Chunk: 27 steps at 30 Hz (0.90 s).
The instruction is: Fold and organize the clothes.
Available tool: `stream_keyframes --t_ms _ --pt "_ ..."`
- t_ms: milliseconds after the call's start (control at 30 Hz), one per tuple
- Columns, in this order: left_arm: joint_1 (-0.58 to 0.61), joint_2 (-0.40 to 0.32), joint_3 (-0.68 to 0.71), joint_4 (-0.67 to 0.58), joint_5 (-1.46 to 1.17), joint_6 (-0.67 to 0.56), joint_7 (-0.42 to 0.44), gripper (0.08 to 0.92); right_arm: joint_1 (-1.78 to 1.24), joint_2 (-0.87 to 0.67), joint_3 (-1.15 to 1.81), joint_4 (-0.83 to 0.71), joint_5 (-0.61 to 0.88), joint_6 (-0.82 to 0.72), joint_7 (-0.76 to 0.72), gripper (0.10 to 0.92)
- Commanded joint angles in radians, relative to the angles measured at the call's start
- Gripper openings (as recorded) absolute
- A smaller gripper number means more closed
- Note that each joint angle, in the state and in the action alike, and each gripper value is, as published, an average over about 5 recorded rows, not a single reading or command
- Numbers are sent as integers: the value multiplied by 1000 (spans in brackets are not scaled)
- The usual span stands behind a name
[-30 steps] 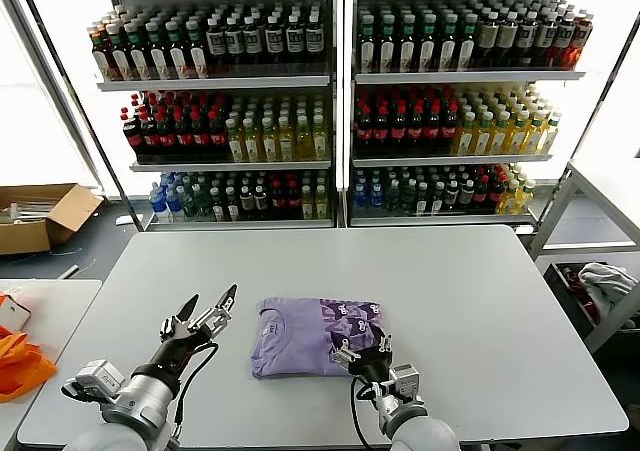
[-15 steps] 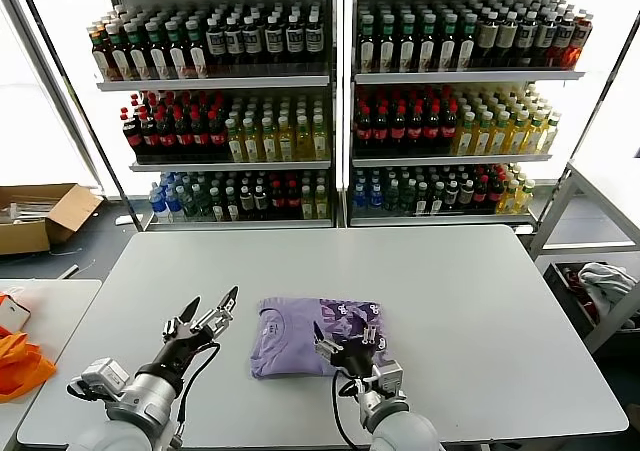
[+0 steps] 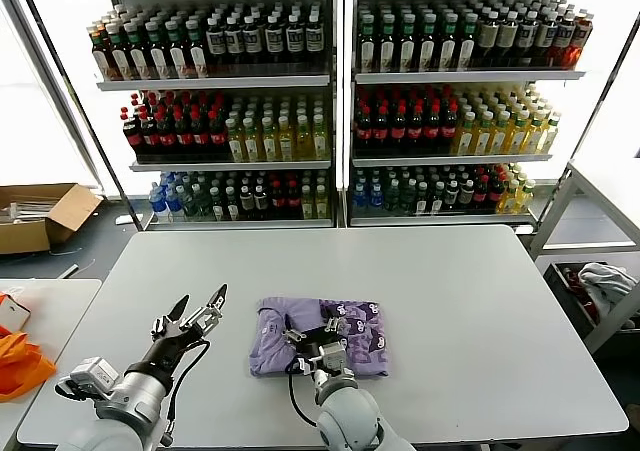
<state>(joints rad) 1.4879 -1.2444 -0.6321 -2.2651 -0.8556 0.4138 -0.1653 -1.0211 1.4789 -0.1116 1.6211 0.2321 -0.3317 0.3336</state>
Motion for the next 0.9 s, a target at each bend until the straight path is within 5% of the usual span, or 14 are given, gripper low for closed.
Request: stream_keyframes --t_ms 33,433,900 --pt "-9 -2 -27 6 -6 -1 4 823 65 12 -51 -18 6 -46 55 823" --pt "-29 1 -97 4 18 -5 46 823 -240 -285 247 470 -84 132 -136 823" --pt "16 -17 -135 -31 140 -33 152 823 -568 -211 574 600 -57 216 -282 823"
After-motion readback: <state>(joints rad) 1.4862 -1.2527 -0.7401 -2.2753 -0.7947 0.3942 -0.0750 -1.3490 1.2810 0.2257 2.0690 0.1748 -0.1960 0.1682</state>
